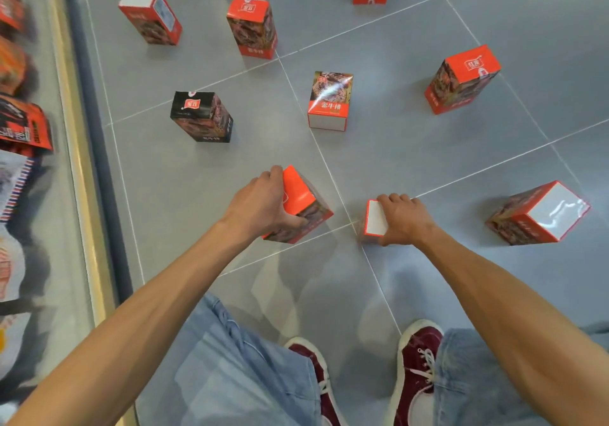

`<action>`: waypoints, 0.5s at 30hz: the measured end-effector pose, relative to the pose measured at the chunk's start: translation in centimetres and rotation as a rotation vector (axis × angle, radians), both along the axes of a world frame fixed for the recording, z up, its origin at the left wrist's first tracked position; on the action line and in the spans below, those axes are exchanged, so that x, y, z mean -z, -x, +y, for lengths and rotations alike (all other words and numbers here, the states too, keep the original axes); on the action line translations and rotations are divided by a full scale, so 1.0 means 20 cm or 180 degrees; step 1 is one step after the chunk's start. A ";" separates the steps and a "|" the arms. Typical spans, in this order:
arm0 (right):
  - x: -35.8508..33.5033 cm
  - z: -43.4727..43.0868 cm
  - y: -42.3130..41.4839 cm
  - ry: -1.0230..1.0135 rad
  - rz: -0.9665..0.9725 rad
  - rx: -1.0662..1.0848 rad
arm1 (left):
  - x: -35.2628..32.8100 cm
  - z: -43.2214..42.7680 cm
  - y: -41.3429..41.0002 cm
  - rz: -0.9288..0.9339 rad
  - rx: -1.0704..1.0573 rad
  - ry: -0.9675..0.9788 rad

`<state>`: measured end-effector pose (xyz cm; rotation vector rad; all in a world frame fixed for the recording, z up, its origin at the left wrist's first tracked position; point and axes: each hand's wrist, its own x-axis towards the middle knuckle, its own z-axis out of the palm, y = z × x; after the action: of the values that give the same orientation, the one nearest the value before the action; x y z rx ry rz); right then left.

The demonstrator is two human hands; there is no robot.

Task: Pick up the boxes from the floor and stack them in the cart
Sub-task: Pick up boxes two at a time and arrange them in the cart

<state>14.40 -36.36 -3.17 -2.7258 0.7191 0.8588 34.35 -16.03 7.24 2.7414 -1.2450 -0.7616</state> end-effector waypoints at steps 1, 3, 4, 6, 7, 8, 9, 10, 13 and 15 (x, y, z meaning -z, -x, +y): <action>-0.05 0.00 0.01 0.0011 -0.0066 0.0173 | -0.04 0.01 0.01 0.0001 -0.0035 0.0026; -0.20 0.00 0.02 0.0011 -0.0093 0.0338 | -0.15 0.04 0.03 -0.0032 -0.0084 0.0006; -0.30 -0.01 0.02 0.0021 -0.0093 0.0373 | -0.22 0.05 0.04 -0.0035 -0.0097 -0.0030; -0.53 -0.02 0.01 0.0099 -0.0108 0.0418 | -0.39 0.06 0.08 0.0001 -0.0100 -0.0078; -0.65 -0.02 0.02 0.0136 -0.0126 0.0446 | -0.49 0.06 0.09 0.0012 -0.0070 -0.0078; -0.77 -0.01 0.02 0.0159 -0.0148 0.0482 | -0.59 0.06 0.10 0.0016 -0.0033 -0.0075; -0.90 -0.01 0.03 0.0169 -0.0171 0.0523 | -0.70 0.05 0.11 0.0028 0.0002 -0.0065; -1.02 0.00 0.04 0.0170 -0.0199 0.0568 | -0.81 0.04 0.13 0.0055 0.0033 -0.0045; -1.42 0.01 0.09 0.0135 -0.0317 0.0768 | -1.16 0.00 0.18 0.0133 0.0163 -0.0009; -1.70 0.01 0.14 0.0142 -0.0393 0.0847 | -1.41 -0.04 0.21 0.0101 0.0233 -0.0015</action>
<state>11.55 -36.10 30.77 -2.6113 1.0543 0.6164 30.12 -16.90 35.40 2.6895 -1.3457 -0.8120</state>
